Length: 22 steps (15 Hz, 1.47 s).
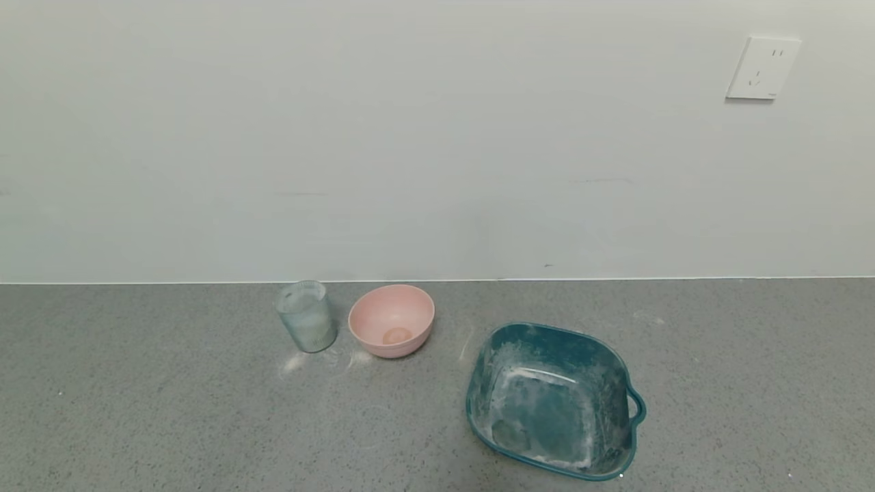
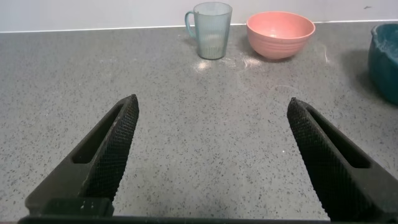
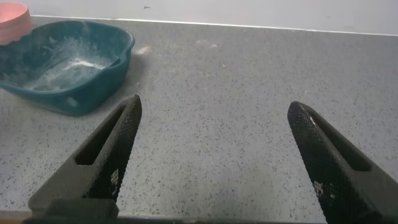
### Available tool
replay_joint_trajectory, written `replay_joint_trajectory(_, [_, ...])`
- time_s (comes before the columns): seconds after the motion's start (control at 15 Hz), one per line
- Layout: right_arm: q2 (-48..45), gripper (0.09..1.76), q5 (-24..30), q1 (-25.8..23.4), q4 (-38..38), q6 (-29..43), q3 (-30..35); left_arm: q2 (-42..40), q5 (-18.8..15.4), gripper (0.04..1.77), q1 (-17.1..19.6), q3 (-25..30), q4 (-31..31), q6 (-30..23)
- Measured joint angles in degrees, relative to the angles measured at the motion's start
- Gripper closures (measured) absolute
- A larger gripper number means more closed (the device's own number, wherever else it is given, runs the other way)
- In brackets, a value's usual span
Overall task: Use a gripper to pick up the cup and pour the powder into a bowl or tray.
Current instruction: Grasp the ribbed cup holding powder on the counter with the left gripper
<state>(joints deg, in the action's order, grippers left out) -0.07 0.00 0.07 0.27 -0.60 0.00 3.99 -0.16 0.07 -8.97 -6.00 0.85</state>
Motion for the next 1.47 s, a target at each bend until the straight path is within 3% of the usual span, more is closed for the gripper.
replay_joint_trajectory(0.93, [0.0,0.14,0.0,0.0,0.0,0.0,0.0,0.0,0.0,0.09,0.0,0.0,0.0,0.0])
replay_joint_trajectory(1.2, [0.0,0.14,0.0,0.0,0.0,0.0,0.0,10.6,1.3,0.09,-0.6,-8.1,0.3,0.0])
replay_joint_trajectory(1.47, [0.0,0.14,0.0,0.0,0.0,0.0,0.0,26.4,1.8,0.09,-1.0,-17.6,0.5,0.2])
